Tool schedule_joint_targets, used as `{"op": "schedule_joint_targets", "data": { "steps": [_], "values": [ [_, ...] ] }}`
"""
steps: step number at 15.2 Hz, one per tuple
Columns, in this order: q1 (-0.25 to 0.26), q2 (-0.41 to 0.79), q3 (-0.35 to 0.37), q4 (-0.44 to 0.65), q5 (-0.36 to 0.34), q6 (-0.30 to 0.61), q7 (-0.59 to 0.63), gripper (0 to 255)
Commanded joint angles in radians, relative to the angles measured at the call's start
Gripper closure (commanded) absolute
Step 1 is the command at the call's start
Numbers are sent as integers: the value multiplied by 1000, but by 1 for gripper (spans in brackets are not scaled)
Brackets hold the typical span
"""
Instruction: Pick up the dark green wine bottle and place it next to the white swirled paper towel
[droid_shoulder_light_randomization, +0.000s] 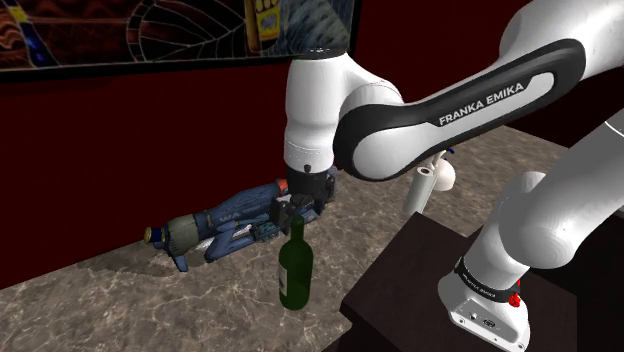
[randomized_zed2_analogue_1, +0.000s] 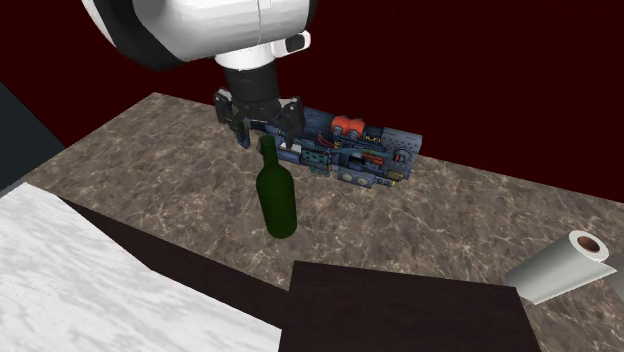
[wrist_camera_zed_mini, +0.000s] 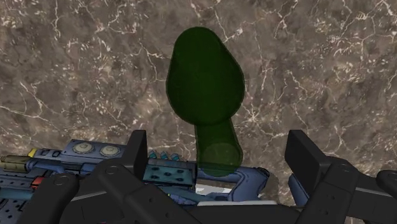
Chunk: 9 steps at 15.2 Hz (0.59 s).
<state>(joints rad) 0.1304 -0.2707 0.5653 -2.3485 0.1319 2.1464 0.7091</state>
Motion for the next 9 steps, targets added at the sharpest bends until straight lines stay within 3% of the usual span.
{"op": "schedule_joint_targets", "data": {
  "steps": [1,9],
  "values": [
    [-3,23,9,-11,-9,33,10,0],
    [-7,52,18,-37,-22,85,21,0]
  ]
}}
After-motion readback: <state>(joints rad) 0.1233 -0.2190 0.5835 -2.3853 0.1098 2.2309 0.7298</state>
